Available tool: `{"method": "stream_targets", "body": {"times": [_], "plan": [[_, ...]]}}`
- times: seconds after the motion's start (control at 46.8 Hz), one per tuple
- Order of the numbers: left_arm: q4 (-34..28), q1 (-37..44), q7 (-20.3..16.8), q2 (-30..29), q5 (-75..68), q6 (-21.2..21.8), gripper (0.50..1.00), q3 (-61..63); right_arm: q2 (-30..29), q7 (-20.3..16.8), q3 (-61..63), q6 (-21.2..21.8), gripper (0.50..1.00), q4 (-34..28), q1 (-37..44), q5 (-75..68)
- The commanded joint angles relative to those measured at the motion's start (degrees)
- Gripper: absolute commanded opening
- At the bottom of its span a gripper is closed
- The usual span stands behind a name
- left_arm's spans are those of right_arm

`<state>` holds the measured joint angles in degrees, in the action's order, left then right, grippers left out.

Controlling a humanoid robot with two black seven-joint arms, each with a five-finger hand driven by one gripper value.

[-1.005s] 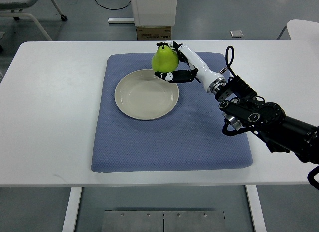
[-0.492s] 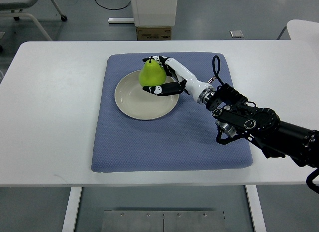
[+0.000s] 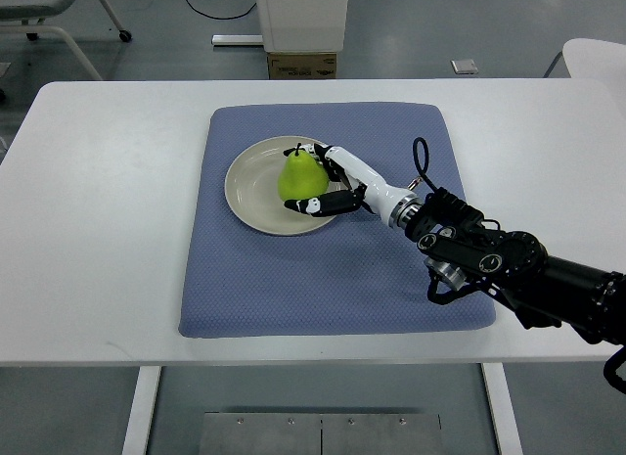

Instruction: Place pear on plate with right hand

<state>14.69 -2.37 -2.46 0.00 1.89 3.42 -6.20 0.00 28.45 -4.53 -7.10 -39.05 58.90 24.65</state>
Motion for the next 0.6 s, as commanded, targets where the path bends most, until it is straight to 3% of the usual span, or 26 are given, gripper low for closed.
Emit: {"method": "stream_targets", "body": {"times": [0.0,0.043,0.107,0.192,0.577], "plan": [[0.0,0.0,0.0,0.0,0.0,0.0,1.000,0.0,0.0,0.5,0.4,-0.4,0.753,0.1,0.1,-0.1],[0.0,0.0,0.0,0.0,0.0,0.0,1.000,0.0,0.0,0.6,0.7,-0.4,0.782,0.2,0.1,-0.2],[0.0,0.0,0.0,0.0,0.0,0.0,1.000,0.0,0.0,0.6,1.2,-0.4,0.895,0.2,0.0,-0.2],[0.0,0.0,0.0,0.0,0.0,0.0,1.000,0.0,0.0,0.6,1.8,-0.4,0.987,0.2,-0.2,-0.2],[0.0,0.0,0.0,0.0,0.0,0.0,1.000,0.0,0.0,0.6,2.2,-0.3,1.000,0.7,-0.2,-0.2]]}}
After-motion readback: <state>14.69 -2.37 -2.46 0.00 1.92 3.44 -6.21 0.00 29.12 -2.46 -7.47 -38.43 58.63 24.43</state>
